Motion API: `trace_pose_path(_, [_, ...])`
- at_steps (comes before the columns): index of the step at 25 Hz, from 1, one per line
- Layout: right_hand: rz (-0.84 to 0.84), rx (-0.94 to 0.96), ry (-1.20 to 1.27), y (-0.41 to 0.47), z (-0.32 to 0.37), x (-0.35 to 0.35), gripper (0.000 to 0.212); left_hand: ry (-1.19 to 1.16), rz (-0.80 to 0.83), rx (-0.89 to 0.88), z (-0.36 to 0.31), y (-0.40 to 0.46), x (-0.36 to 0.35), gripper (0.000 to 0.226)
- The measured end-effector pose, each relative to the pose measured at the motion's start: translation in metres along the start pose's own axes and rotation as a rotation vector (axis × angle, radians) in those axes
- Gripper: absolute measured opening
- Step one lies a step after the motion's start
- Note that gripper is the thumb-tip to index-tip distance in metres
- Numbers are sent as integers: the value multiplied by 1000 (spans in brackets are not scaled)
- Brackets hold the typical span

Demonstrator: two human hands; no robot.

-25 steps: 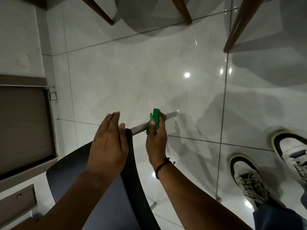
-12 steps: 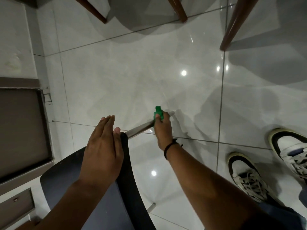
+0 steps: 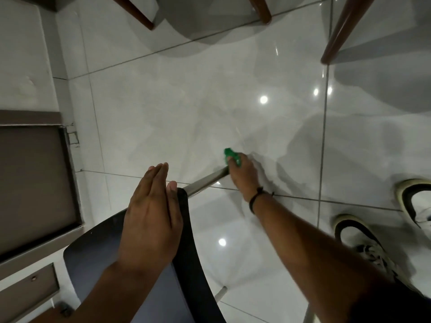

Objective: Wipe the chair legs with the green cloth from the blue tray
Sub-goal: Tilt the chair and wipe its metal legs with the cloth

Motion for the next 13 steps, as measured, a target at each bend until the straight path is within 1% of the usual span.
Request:
trace_pose_path(1, [52, -40, -28, 15, -4, 4, 36, 0, 5, 0, 0, -1, -1, 62])
trace_pose_path(3, [58, 32, -42, -3, 16, 3, 34, -4, 5, 0, -1, 1, -1, 61])
trace_pose_path(5, [22, 177, 154, -67, 39, -7, 34, -13, 10, 2, -6, 1, 1, 61])
trace_pose_path(7, [42, 398, 323, -148, 60, -20, 42, -33, 16, 24, -9, 0, 1, 60])
trace_pose_path(8, [55, 473, 371, -177, 65, -25, 45, -47, 12, 38, -9, 0, 1, 58])
trace_pose_path(9, [65, 495, 426, -187, 66, -25, 46, -56, 5, 45, -9, 1, 1, 57])
trace_pose_path(11, [95, 420, 487, -163, 57, -25, 50, -63, -16, 54, -10, 0, 2, 55])
trace_pose_path(13, [27, 269, 419, -116, 41, -17, 46, -61, -42, 72, -9, -1, 1, 55])
Point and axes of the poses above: each hand's wrist, its own y-axis towards the middle knuckle, its own x-axis out of the back of the hand, z = x × y, the point moved 8 cm from there along y, towards the middle knuckle, and after that the axes turned 15 degrees about -y, right-handed, at the moved point
